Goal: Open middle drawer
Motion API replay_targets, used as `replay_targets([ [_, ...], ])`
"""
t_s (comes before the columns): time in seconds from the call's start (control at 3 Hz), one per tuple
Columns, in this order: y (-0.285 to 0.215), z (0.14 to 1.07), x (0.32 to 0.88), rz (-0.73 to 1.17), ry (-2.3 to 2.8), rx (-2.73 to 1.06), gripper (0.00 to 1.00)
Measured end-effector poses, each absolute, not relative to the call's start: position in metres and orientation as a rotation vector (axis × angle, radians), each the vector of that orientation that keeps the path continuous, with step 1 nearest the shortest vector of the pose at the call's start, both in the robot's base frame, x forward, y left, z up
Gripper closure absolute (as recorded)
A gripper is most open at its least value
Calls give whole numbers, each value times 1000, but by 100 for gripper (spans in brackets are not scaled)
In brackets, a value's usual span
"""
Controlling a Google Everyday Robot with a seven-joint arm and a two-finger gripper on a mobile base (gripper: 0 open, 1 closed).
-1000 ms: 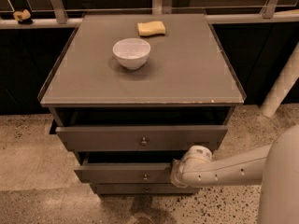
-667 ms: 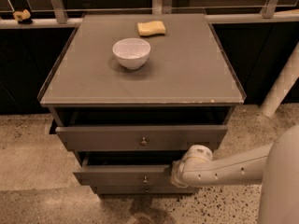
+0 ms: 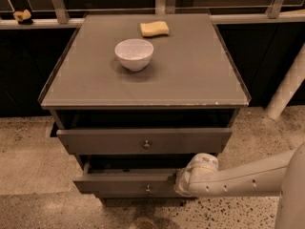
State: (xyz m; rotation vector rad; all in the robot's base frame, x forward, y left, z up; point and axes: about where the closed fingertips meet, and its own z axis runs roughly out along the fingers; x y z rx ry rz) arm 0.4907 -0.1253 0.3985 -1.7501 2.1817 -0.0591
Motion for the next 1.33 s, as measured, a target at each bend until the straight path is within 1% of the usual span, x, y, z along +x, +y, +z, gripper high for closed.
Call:
replay_targets([
  [1.0, -133, 392, 446, -71, 2190, -1774, 100],
  [1.33, -131, 395, 446, -71, 2190, -1774, 100],
])
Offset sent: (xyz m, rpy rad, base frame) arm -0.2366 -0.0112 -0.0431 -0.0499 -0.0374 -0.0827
